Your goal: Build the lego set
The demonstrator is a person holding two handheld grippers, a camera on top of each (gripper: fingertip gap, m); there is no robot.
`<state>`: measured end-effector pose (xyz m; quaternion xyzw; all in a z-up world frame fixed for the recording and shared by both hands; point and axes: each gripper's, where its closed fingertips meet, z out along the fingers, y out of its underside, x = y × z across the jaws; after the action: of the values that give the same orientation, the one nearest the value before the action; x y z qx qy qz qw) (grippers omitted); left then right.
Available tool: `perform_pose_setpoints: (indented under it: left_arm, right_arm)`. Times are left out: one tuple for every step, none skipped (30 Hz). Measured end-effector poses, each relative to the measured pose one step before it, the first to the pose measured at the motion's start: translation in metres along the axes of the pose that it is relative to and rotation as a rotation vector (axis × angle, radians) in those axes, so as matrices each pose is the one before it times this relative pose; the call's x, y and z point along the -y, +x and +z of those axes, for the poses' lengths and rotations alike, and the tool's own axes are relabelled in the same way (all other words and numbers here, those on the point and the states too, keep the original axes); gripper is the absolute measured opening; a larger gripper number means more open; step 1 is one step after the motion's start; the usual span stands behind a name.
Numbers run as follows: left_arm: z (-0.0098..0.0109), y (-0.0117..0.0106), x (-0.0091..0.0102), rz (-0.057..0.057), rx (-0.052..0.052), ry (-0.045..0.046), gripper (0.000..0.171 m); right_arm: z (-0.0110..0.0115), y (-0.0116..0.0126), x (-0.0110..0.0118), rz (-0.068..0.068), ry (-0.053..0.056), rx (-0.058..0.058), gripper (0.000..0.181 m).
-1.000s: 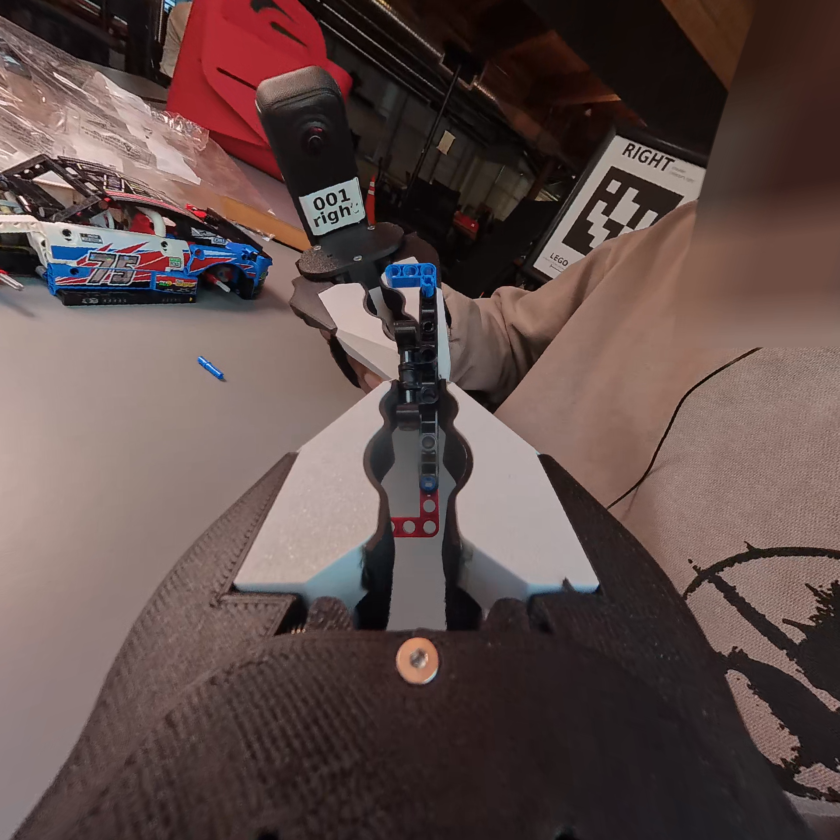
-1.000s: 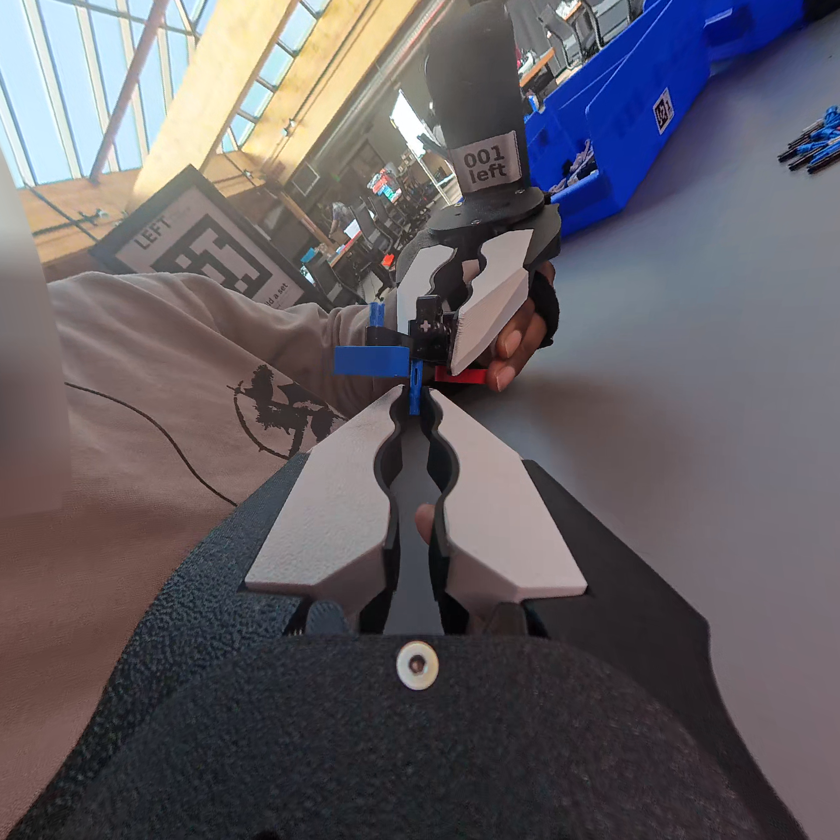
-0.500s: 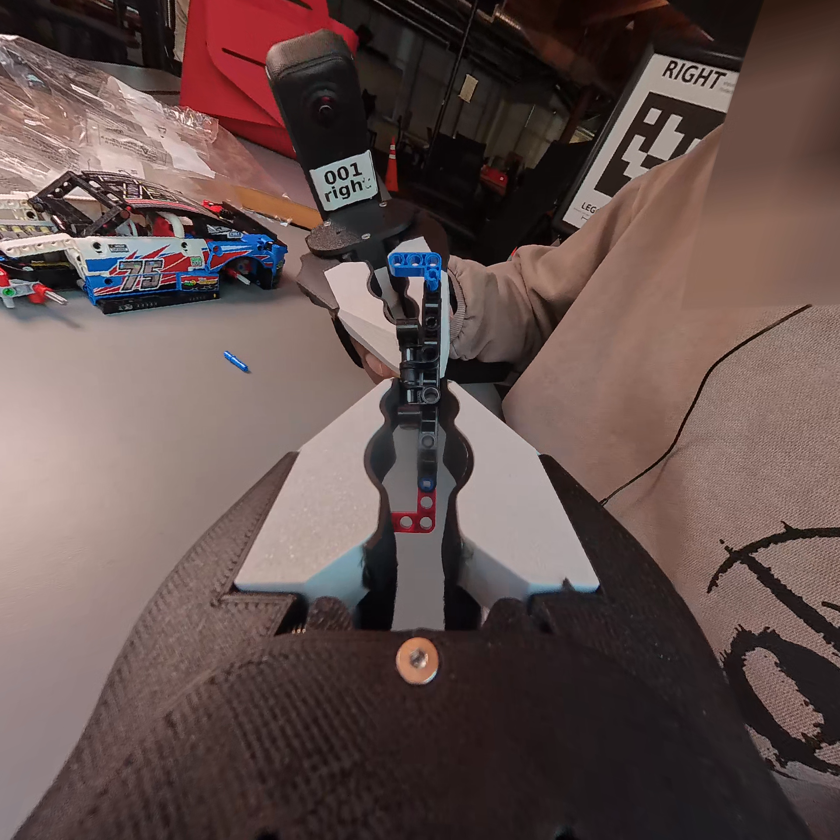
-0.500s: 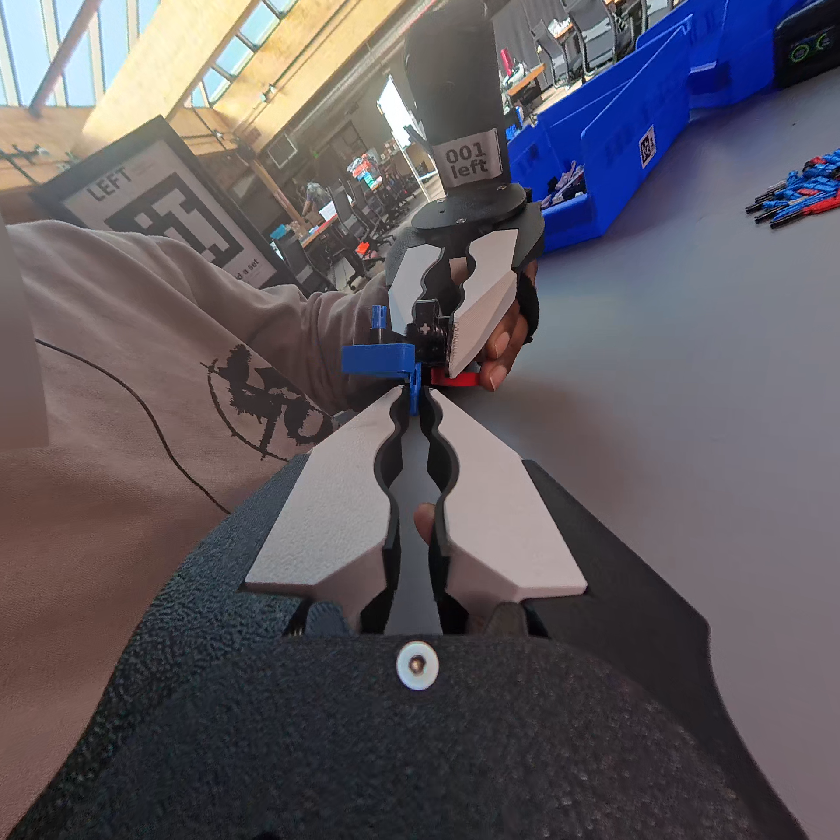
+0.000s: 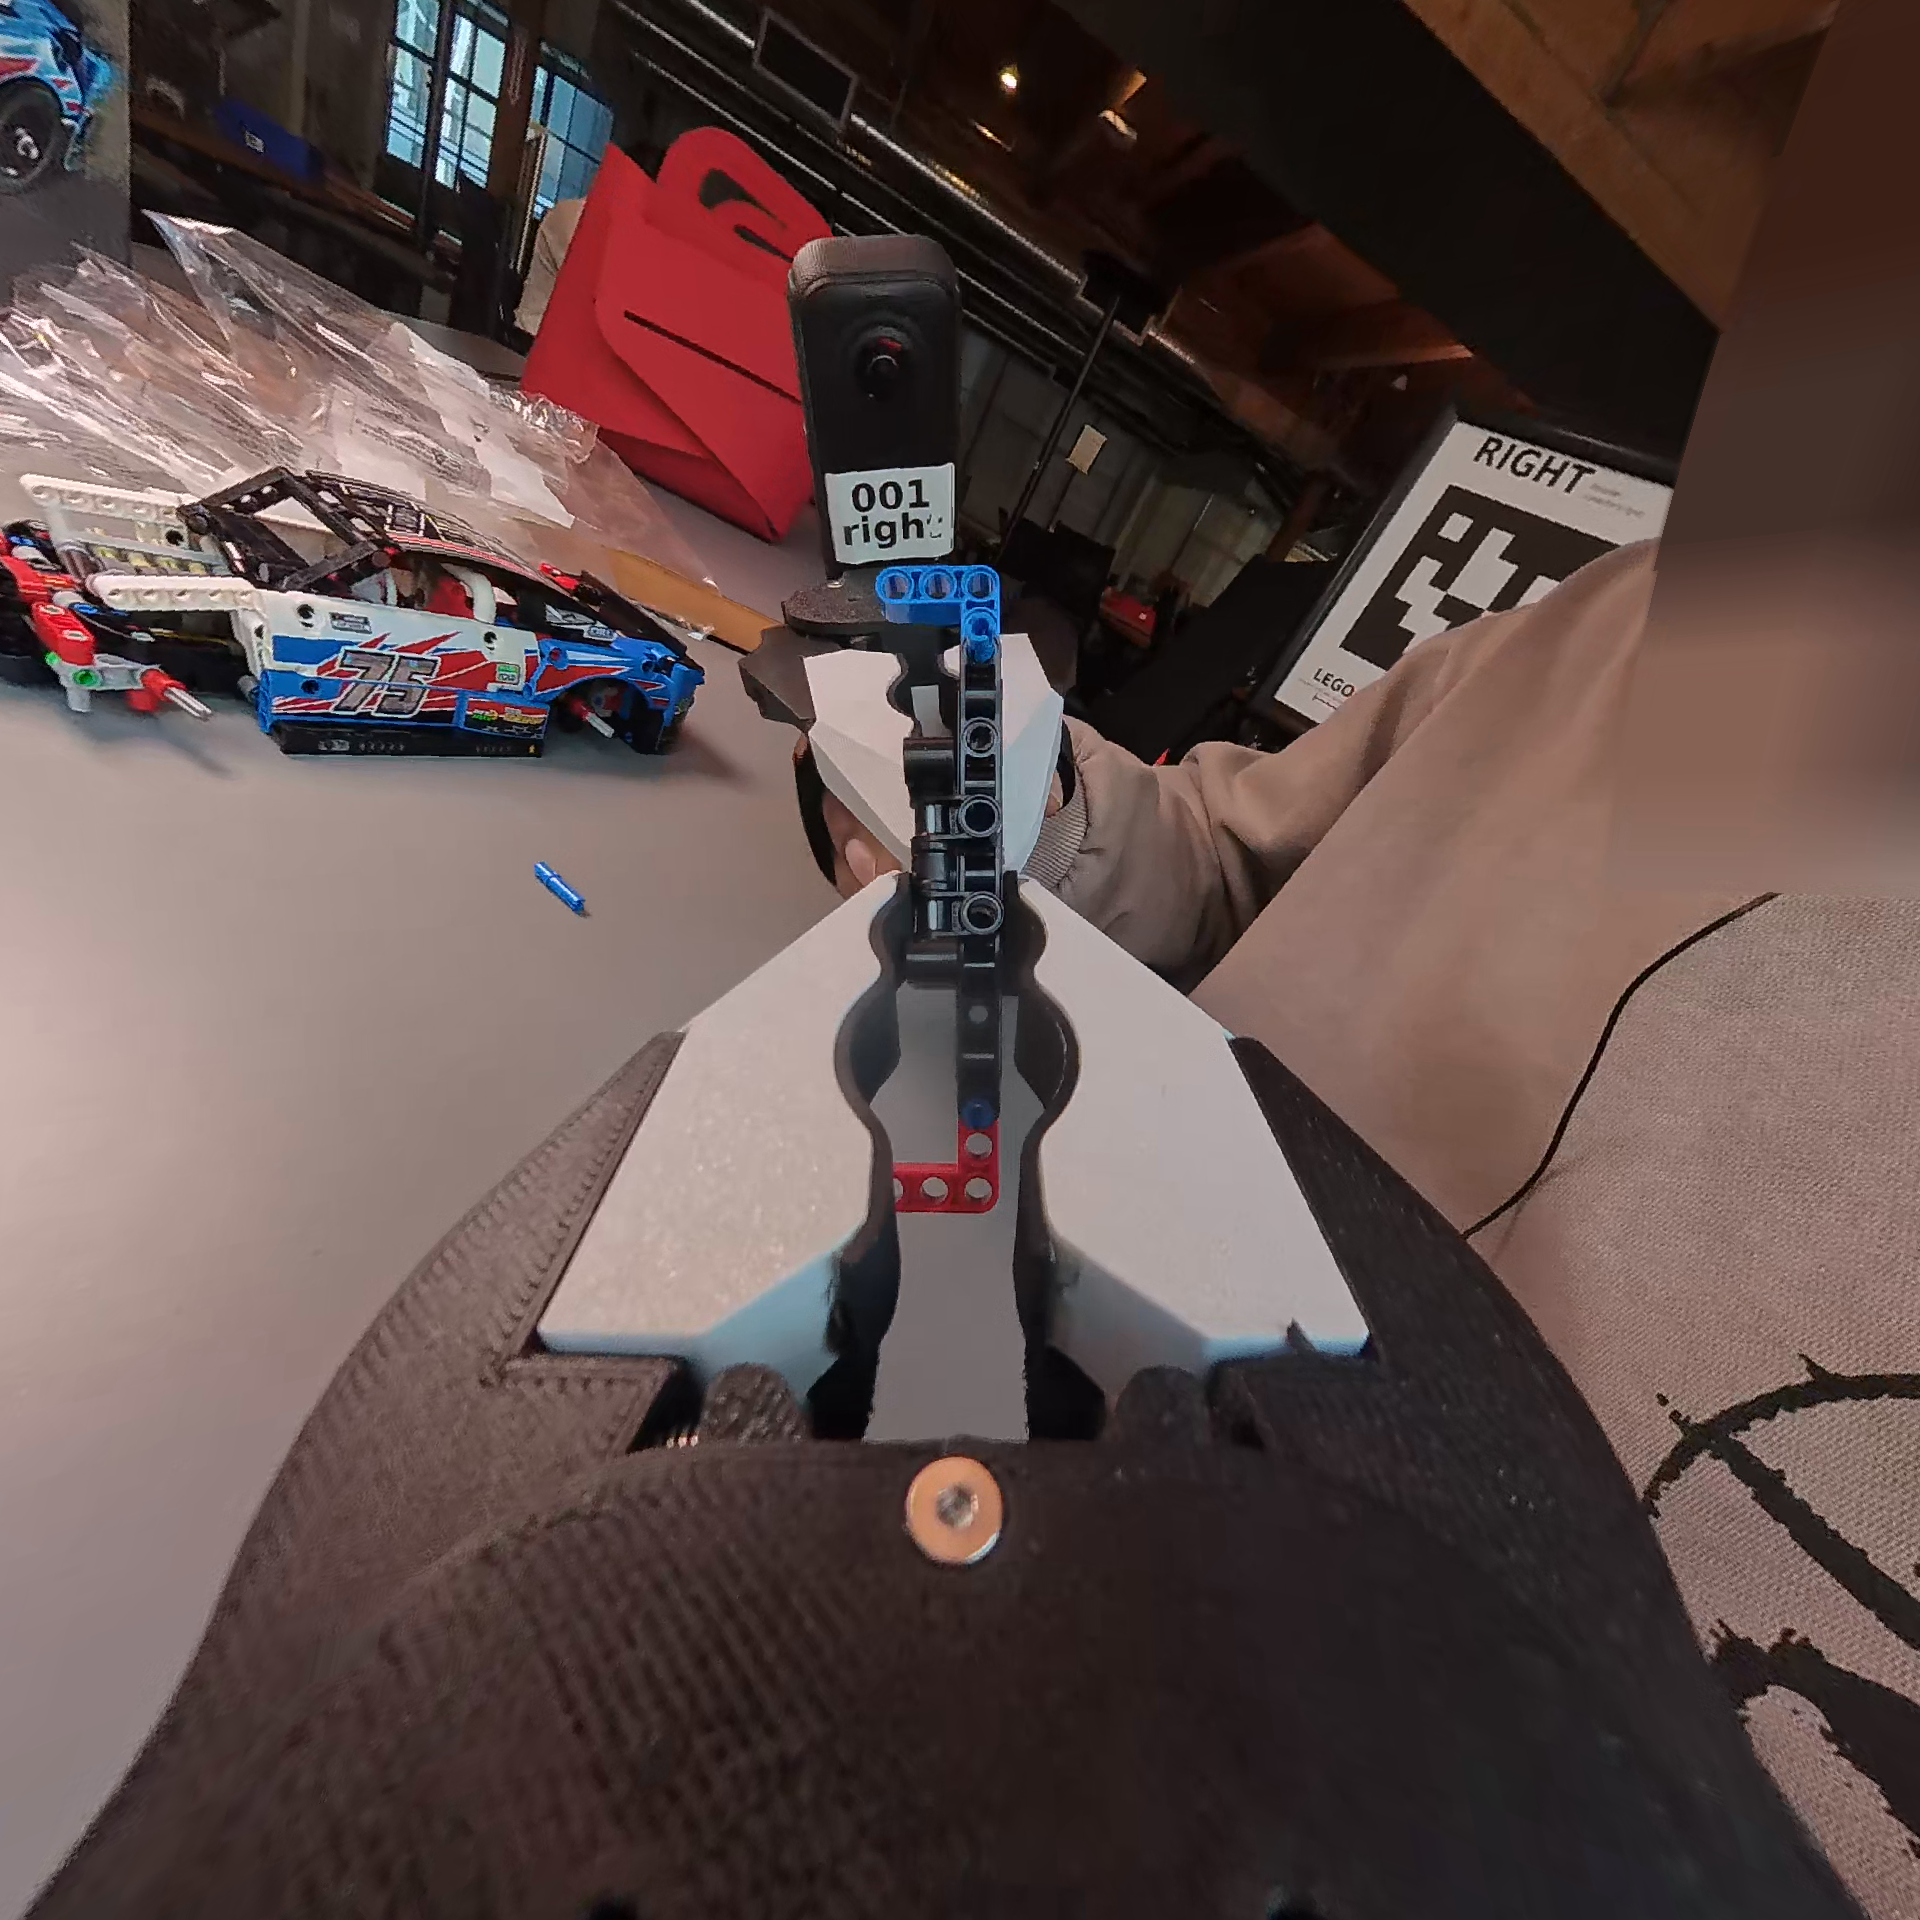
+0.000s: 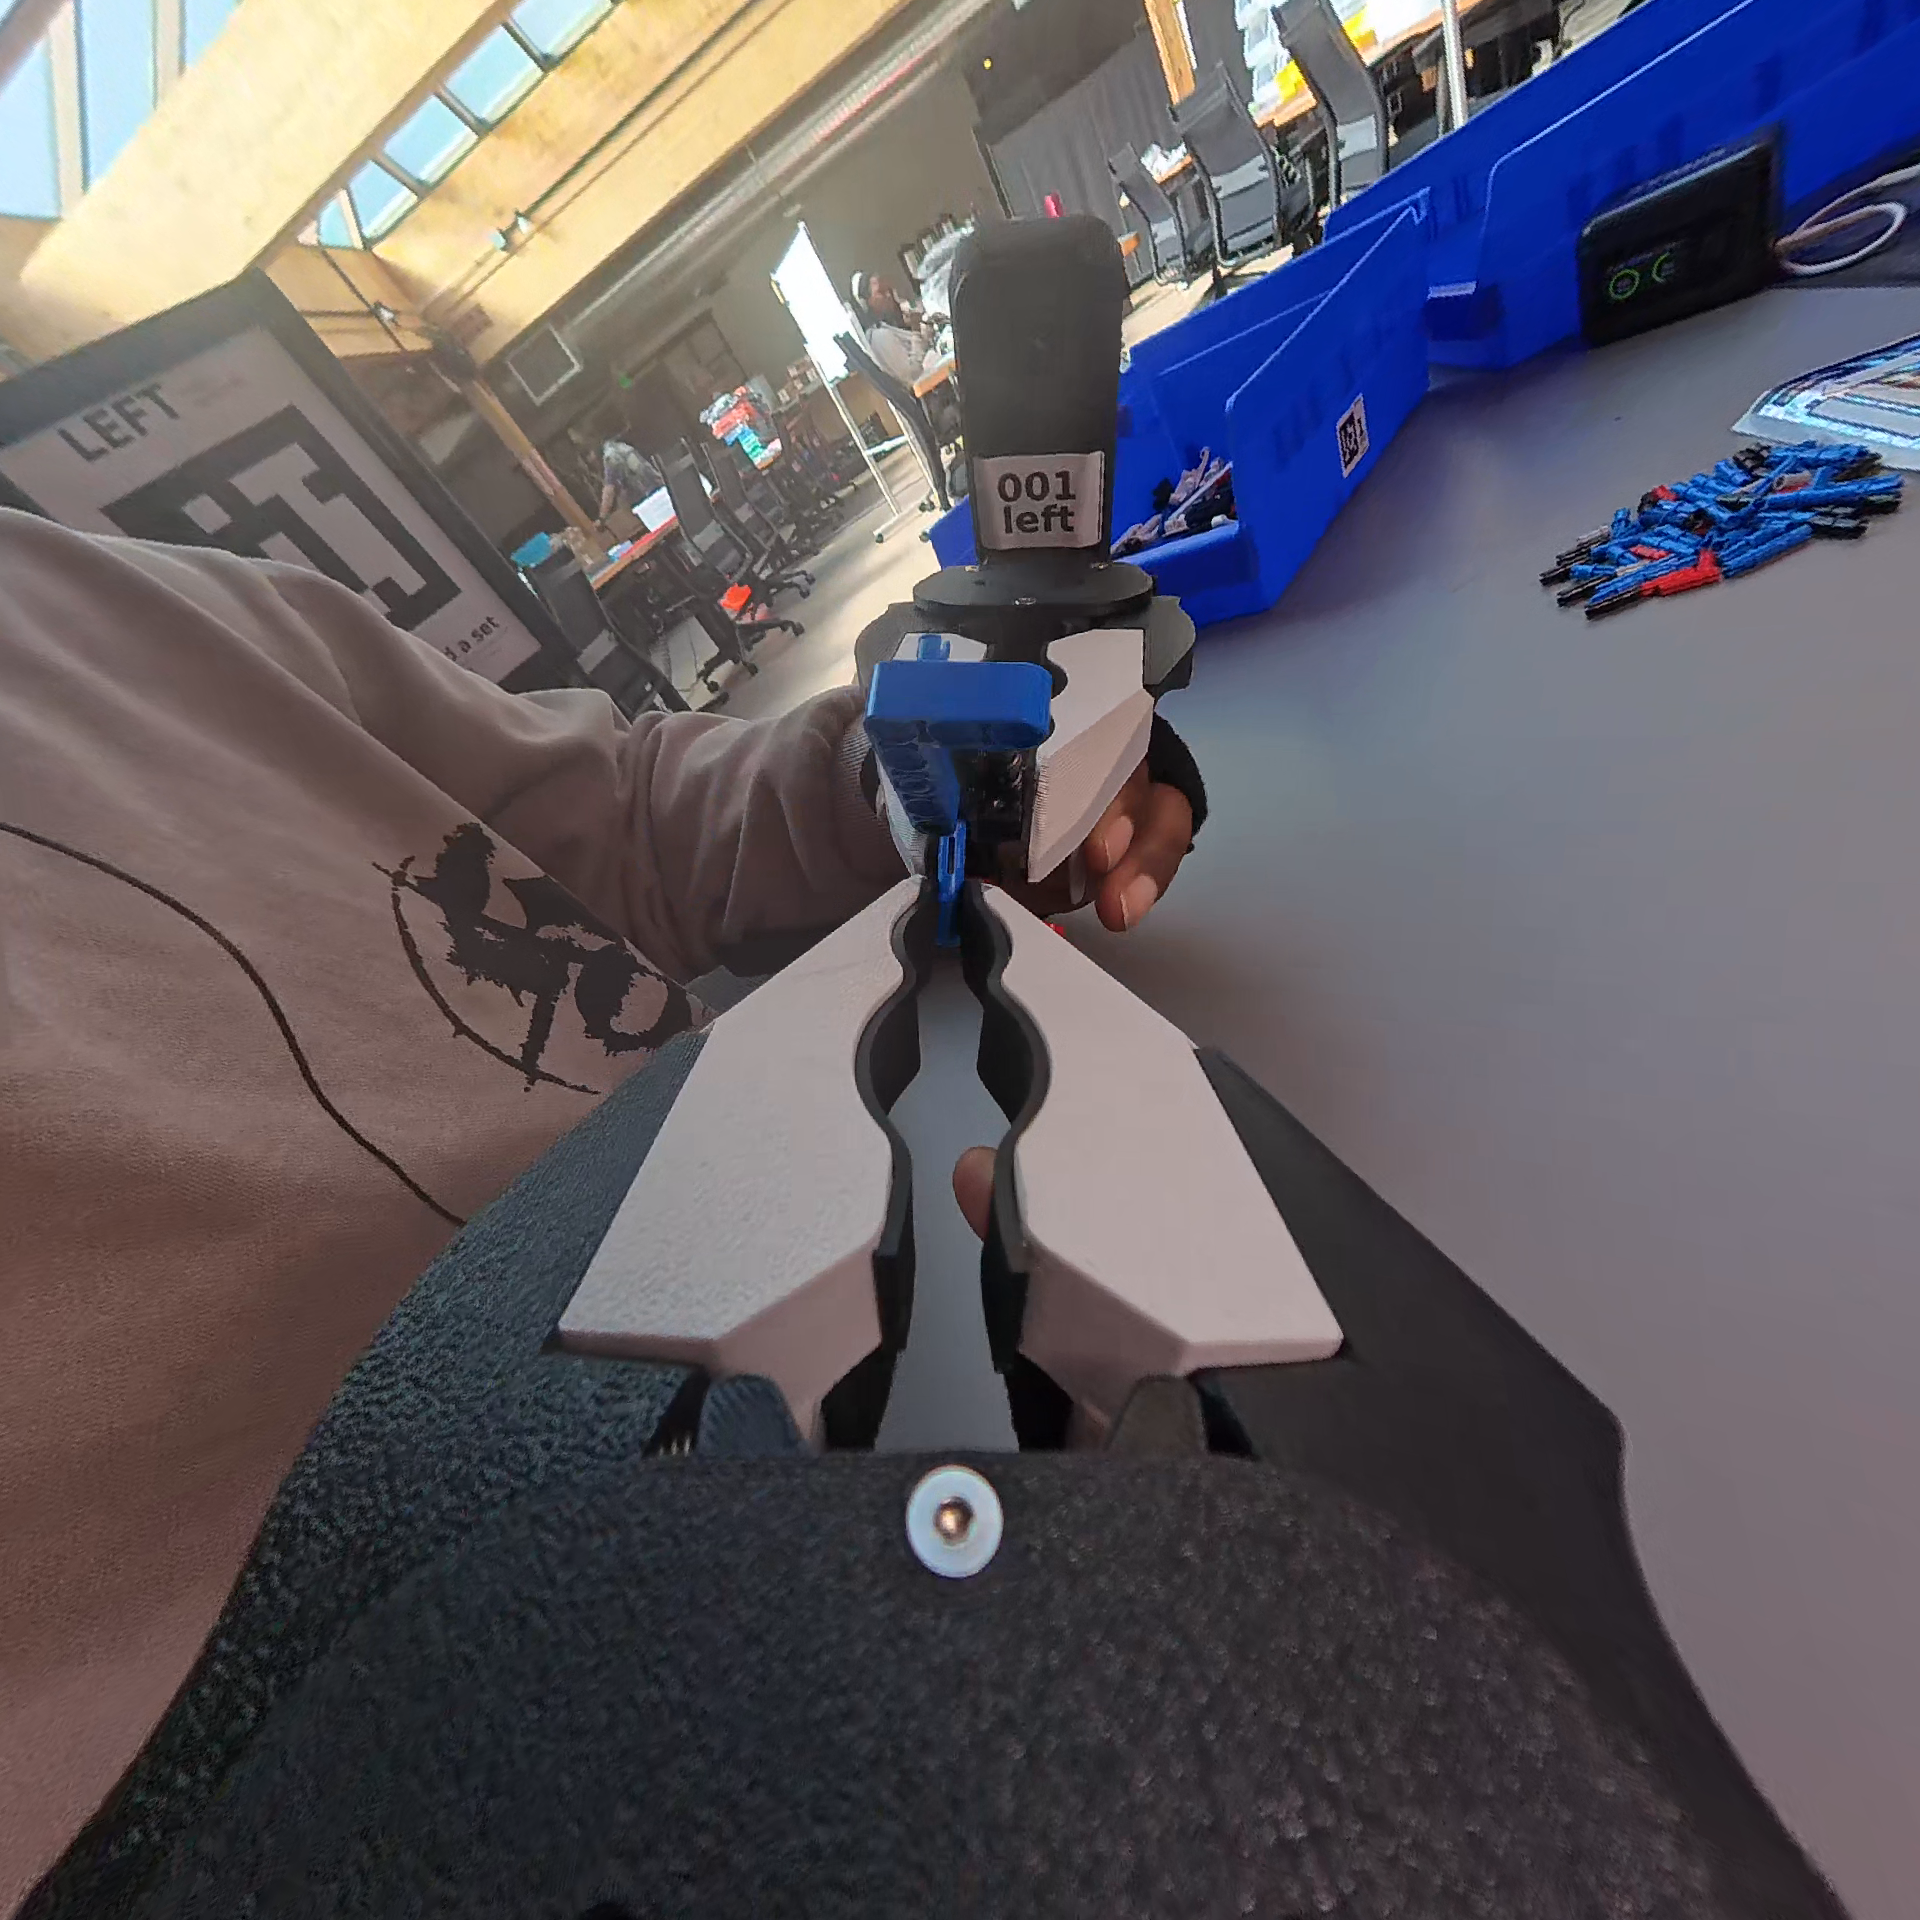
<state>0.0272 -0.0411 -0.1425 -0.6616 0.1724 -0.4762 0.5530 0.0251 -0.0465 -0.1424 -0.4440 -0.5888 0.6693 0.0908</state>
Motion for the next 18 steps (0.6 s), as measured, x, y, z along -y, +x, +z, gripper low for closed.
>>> perform_pose_setpoints:
  left_arm:
    - [0.00032,0.00010,0.00040,-0.0078,-0.0011,0.00319,0.015]
    - [0.00065,-0.00069,-0.00014,-0.0107,0.0033,0.00063,0.015]
    - [0.00063,-0.00175,-0.00107,-0.0103,0.0101,-0.00456,0.015]
    - [0.00059,-0.00110,-0.00097,-0.0112,0.0060,-0.00250,0.015]
    - [0.00042,0.00060,-0.00070,-0.0077,-0.0057,0.00037,0.015]
    - [0.00017,-0.00012,-0.00024,-0.0055,-0.0009,0.00075,0.015]
    - [0.00041,-0.00137,-0.00100,-0.0025,0.0074,-0.00714,0.015]
    - [0.00042,-0.00216,-0.00165,0.0062,0.0145,-0.01262,0.014]
    - [0.00057,-0.00185,-0.00191,0.0079,0.0133,-0.01686,0.015]
    - [0.00067,-0.00244,-0.00170,0.0002,0.0164,-0.01837,0.015]
    - [0.00055,-0.00234,-0.00193,-0.0053,0.0160,-0.02436,0.015]
    - [0.00035,-0.00300,-0.00256,-0.0011,0.0189,-0.03019,0.015]
    - [0.00031,-0.00475,-0.00298,0.0015,0.0308,-0.03130,0.015]
    - [0.00059,-0.00417,-0.00190,0.0039,0.0270,-0.01694,0.015]
    - [0.00039,-0.00280,-0.00007,-0.0143,0.0134,0.00249,0.015]
    - [0.00023,-0.00312,0.00004,-0.0272,0.0101,0.00690,0.015]
    - [0.00032,-0.00350,-0.00101,-0.0299,0.0108,-0.00068,0.015]
    - [0.00079,-0.00419,-0.00149,-0.0198,0.0174,-0.00307,0.015]
  right_arm:
    - [-0.00028,0.00014,0.00013,0.0006,0.0006,-0.0061,0.002]
    - [-0.00058,0.00028,0.00018,0.0028,-0.0007,-0.0051,0.002]
    - [-0.00054,0.00101,-0.00087,-0.0012,-0.0104,-0.0114,0.002]
    - [-0.00036,0.00187,-0.00194,-0.0189,-0.0192,-0.0218,0.002]
    - [-0.00036,0.00077,-0.00097,-0.0239,-0.0148,-0.0193,0.002]
    - [-0.00014,-0.00072,-0.00073,-0.0146,-0.0142,-0.0109,0.002]
    - [0.00000,0.00089,-0.00060,-0.0154,-0.0133,-0.0218,0.002]
    - [-0.00004,0.00174,-0.00182,-0.0232,-0.0204,-0.0292,0.002]
    - [-0.00030,0.00181,-0.00206,-0.0281,-0.0201,-0.0303,0.002]
    - [-0.00020,0.00181,-0.00227,-0.0253,-0.0222,-0.0287,0.002]
    - [-0.00051,0.00270,-0.00189,-0.0348,-0.0182,-0.0350,0.002]
    - [-0.00015,0.00248,-0.00241,-0.0425,-0.0220,-0.0358,0.002]
    - [0.00045,0.00337,-0.00329,-0.0500,-0.0280,-0.0451,0.002]
    - [0.00093,0.00423,-0.00333,-0.0532,-0.0284,-0.0517,0.002]
    - [0.00110,0.00331,-0.00223,-0.0489,-0.0199,-0.0452,0.002]
    - [0.00053,0.00293,-0.00024,-0.0298,-0.0046,-0.0367,0.002]
    - [0.00032,0.00325,-0.00006,-0.0230,-0.0023,-0.0326,0.002]
    - [0.00039,0.00319,-0.00046,-0.0238,-0.0024,-0.0330,0.001]
